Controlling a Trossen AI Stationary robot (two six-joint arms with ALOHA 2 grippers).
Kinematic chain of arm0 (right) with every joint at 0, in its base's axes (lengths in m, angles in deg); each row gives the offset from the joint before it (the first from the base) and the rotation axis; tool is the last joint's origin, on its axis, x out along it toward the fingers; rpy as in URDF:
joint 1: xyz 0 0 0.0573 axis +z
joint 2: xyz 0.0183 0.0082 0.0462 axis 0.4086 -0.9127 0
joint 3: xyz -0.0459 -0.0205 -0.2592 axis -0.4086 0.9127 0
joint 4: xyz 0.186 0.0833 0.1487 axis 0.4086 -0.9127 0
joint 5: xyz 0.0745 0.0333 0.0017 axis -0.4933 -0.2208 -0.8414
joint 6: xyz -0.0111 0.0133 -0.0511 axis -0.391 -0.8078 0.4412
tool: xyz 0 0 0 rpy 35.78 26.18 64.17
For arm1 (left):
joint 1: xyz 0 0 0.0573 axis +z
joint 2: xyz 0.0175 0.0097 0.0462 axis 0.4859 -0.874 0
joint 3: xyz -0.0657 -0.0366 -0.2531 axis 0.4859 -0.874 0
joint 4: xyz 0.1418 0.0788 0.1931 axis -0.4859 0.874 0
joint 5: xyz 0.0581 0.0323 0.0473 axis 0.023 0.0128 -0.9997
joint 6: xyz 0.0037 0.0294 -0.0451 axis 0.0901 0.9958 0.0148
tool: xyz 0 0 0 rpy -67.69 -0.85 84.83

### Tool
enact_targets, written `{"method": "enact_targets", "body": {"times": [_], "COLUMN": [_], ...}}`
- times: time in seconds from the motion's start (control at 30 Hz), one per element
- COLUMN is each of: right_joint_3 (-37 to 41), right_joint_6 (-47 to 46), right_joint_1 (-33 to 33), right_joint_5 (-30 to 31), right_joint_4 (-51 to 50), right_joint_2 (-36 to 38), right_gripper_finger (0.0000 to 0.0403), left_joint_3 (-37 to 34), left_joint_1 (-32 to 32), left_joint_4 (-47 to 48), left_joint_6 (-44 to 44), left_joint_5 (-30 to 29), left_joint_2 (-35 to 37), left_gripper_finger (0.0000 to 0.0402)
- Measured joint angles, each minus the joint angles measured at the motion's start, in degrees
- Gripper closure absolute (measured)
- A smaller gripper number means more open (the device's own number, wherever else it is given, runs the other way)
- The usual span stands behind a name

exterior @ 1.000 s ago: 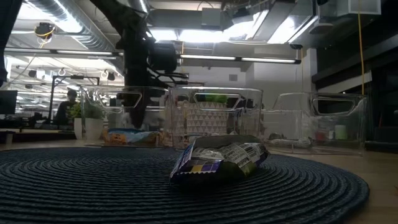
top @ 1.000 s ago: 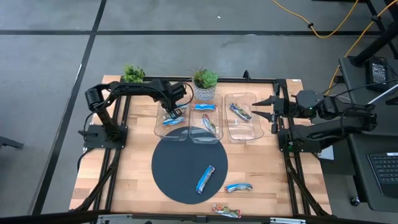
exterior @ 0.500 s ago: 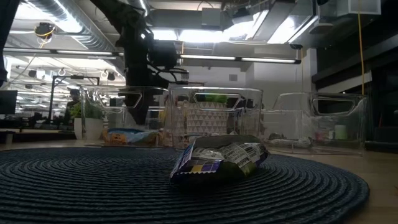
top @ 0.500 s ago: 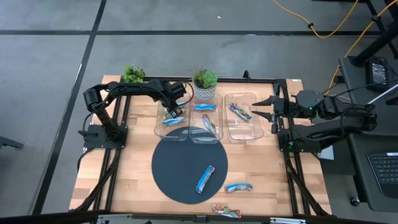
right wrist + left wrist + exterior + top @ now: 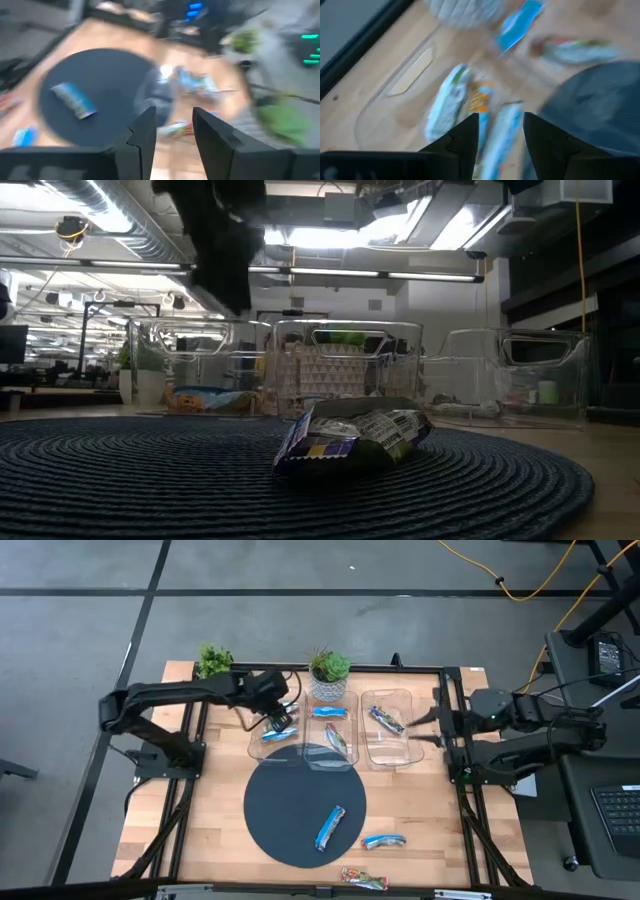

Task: Pick and place Granola Bars by type
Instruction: Put the red granola bar into the middle transparent bin

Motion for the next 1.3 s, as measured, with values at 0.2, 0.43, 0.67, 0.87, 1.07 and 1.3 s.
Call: {"method": "enact_targets", "body": {"times": [0.2,0.43,0.67,0.87,1.07,1.3], "right_joint_3": [0.0,0.0,0.0,0.0,0.0,0.0], "right_joint_6": [0.2,-3.5,-24.4,-40.6,-54.8,-63.2], "right_joint_1": [3.6,12.9,24.8,35.8,40.5,41.4], "right_joint_5": [-8.3,-8.1,-7.1,-2.7,-1.5,-1.5], "right_joint_4": [-6.1,-6.8,-6.7,-5.4,-3.0,1.4], "right_joint_2": [-3.0,-9.2,-17.4,-26.7,-36.0,-44.1], "right_gripper_finger": [0.0272,0.0272,0.0272,0.0272,0.0272,0.027], "left_joint_3": [0.0,0.0,0.0,0.0,0.0,0.0], "left_joint_1": [-8.4,-18.3,-24.4,-26.3,-26.5,-26.8], "left_joint_4": [-5.3,-9.3,-9.0,-7.5,-7.2,-7.3], "left_joint_6": [-6.8,-10.8,-12.6,-12.1,-11.0,-10.9], "left_joint_5": [-5.9,-19.5,-23.8,-26.2,-26.9,-26.9], "left_joint_2": [8.2,12.9,13.4,13.1,13.1,13.1], "left_gripper_finger": [0.0256,0.0256,0.0256,0.0256,0.0256,0.0256]}}
